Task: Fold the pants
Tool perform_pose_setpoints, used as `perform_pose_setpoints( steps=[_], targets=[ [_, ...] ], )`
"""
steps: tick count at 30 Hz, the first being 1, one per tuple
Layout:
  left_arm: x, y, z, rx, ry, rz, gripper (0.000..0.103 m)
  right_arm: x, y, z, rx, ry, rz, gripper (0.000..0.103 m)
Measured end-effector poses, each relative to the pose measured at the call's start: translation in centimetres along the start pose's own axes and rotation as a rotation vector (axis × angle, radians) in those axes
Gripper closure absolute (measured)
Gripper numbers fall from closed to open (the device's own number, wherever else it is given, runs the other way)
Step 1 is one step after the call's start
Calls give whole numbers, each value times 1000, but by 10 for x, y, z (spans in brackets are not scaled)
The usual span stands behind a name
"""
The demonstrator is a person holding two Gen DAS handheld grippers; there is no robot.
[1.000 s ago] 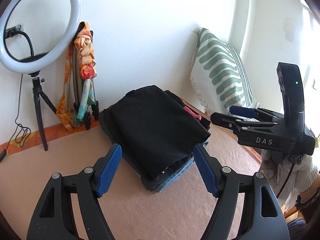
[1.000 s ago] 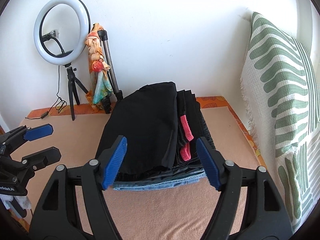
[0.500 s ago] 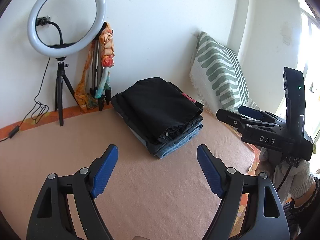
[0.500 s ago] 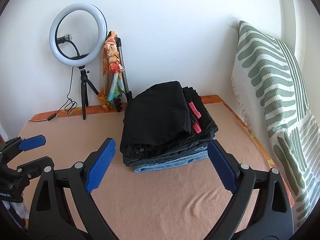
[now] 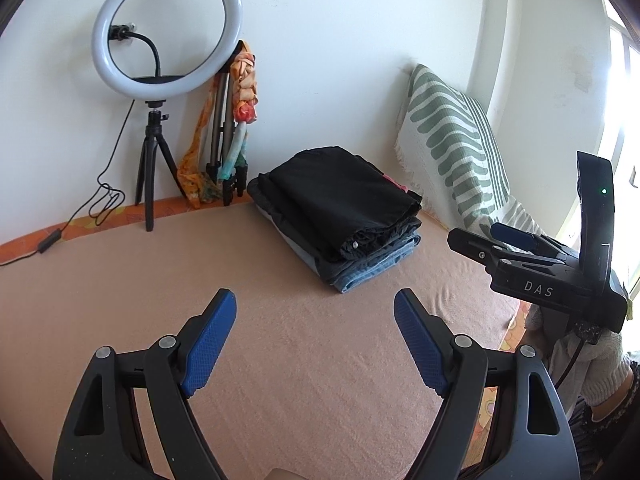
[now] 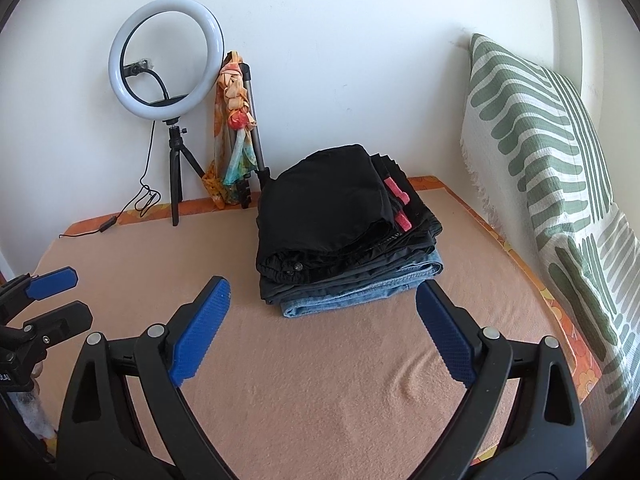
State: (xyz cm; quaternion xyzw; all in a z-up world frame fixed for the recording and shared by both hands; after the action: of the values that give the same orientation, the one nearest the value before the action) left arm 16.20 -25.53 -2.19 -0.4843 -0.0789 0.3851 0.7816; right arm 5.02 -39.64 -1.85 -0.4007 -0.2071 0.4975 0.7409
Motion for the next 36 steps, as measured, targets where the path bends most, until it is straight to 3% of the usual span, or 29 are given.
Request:
perform_pose_setpoints(
  steps=[9, 17, 27, 31, 36],
  targets=[
    [11, 12, -4, 13, -104, -23, 19, 1, 11, -6, 1, 13, -10, 7],
    [13, 16, -3, 10, -99, -19, 17, -3, 12, -7, -1, 17, -27, 7],
    [17, 17, -5, 24, -144, -12, 16, -4, 14, -9, 1, 21, -37, 7],
    [18, 16, -2, 8, -166, -25, 2, -1, 13, -9, -5, 25, -24, 7],
    [19, 15, -1, 8, -155, -12, 2, 1, 13, -10, -5, 22, -24, 7]
  ],
)
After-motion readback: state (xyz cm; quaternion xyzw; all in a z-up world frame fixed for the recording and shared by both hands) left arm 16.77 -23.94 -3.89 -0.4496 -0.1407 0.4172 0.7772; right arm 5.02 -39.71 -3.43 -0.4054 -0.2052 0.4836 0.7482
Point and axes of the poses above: each gripper's, at about its wrist camera, not at the fingertips, and z roughly against the way its jaws point, x to its left, y to its underside, the point moved 7 cm from there along -z, roughly the way its jaws point, and after that the axes turned 6 degrees about y, right-handed, at the moved point
